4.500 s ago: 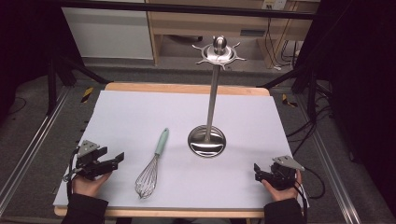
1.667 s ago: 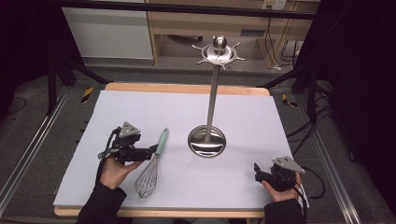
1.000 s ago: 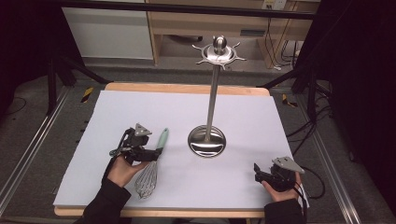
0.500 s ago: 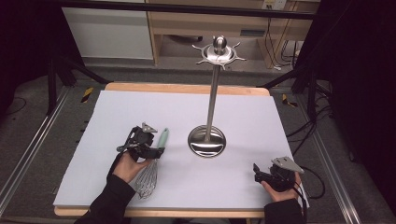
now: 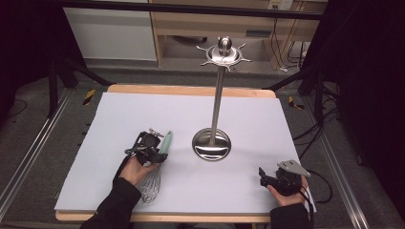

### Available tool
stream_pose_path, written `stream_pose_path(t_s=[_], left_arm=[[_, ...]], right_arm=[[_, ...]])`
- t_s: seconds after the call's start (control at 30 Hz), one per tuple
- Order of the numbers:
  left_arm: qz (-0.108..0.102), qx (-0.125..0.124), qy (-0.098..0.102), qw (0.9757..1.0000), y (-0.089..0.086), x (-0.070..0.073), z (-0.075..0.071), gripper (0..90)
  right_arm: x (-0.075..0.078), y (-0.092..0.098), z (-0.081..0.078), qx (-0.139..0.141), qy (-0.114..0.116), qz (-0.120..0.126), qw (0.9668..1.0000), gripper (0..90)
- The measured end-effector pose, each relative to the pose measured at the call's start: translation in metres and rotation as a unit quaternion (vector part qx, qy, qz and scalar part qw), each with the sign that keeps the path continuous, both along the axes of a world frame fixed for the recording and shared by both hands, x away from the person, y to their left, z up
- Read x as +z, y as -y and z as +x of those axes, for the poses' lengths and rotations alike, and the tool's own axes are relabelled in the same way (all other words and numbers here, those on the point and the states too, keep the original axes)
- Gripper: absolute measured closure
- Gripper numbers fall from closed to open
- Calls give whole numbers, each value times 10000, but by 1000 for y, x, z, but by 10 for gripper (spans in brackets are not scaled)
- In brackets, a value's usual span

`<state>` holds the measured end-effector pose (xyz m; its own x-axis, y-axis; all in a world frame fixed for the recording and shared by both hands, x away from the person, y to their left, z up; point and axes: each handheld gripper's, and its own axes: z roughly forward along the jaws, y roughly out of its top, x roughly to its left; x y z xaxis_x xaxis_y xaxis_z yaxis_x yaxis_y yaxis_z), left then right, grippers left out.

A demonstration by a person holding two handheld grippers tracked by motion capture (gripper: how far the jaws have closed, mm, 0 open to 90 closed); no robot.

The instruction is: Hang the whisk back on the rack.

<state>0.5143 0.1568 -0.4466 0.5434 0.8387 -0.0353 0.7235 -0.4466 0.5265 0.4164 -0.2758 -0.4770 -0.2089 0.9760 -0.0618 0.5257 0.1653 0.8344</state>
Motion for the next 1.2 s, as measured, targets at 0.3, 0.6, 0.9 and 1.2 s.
stream_pose_path(t_s=[0.3, 0.6, 0.9, 1.2], left_arm=[[-124, 77, -312, 9994, 0, -5, 5, 608], [-66, -68, -365, 9993, 2, -4, 1, 654], [79, -412, -378, 9984, 2, -3, -6, 657], [213, -427, -133, 9988, 3, 4, -9, 469]], right_arm=[[0, 0, 0, -2, -6, -14, 10000, 117], [0, 0, 0, 7, 13, 0, 10000, 117], [0, 0, 0, 10, -7, -16, 10000, 117], [0, 0, 0, 17, -10, -16, 10000, 117]])
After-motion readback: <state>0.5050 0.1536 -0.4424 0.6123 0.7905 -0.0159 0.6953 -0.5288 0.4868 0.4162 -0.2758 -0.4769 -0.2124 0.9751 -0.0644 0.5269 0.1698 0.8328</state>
